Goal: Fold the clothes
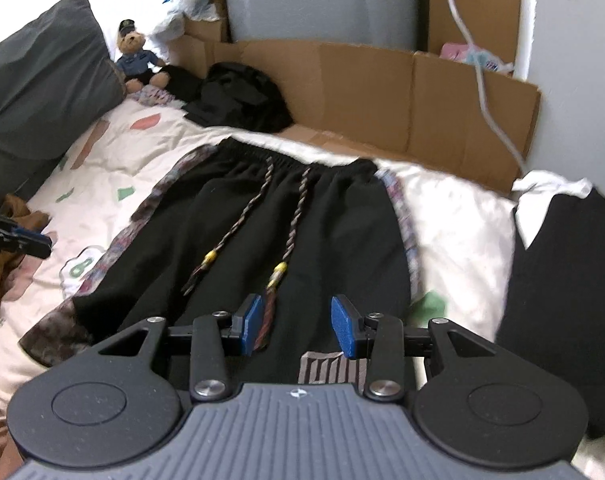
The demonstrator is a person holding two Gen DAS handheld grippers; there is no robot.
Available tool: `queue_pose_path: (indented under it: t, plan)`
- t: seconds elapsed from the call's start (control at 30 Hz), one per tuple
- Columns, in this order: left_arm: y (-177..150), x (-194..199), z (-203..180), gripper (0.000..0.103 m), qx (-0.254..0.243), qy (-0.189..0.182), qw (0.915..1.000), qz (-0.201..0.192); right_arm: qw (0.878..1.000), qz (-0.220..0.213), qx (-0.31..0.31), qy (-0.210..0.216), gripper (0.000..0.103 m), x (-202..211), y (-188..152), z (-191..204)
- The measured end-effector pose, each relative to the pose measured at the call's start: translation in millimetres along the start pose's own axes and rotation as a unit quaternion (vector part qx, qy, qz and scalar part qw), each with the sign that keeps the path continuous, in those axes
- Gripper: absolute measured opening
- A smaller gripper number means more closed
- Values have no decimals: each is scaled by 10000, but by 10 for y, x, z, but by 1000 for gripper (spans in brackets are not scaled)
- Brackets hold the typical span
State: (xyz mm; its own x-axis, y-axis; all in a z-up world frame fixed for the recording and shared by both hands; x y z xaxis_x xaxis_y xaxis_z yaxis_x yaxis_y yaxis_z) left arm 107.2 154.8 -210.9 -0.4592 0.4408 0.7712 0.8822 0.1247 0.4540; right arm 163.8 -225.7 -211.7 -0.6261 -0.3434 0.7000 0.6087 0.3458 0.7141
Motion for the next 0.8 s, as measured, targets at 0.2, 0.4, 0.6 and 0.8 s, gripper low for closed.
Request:
queue_pose_path:
  t: [0.2,0.4,0.6,0.8]
  plan:
    - [-274,-82,254,65,796,6,9967,139,9994,31,-234,272,43,-30,-188,169]
    - [-337,-287,429,65,1356,-126,9899,406,9985,-68,-320,431,43,-81,-309,246]
    - [-434,-483,508,67,1680,55,9833,699,9977,-103,-460,482,43,-142,-344,289]
    - [-591,-622,590,64,2141,-81,9729,872,9973,-189,-442,556,43,-116,-268,321]
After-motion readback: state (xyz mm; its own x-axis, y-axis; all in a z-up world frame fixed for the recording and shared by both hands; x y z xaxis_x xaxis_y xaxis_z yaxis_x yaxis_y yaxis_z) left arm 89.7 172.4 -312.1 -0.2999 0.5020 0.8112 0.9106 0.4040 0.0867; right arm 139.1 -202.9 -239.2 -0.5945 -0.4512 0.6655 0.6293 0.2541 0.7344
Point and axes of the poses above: each gripper's, at about its wrist camera, not at the fingertips, and x roughly against the way its jaws point, z to its left, y to its top, the point moved 2 cm from there along -x, roughly the way its jaws point, and after that the axes turned 14 degrees about x, right-handed, at the moved point
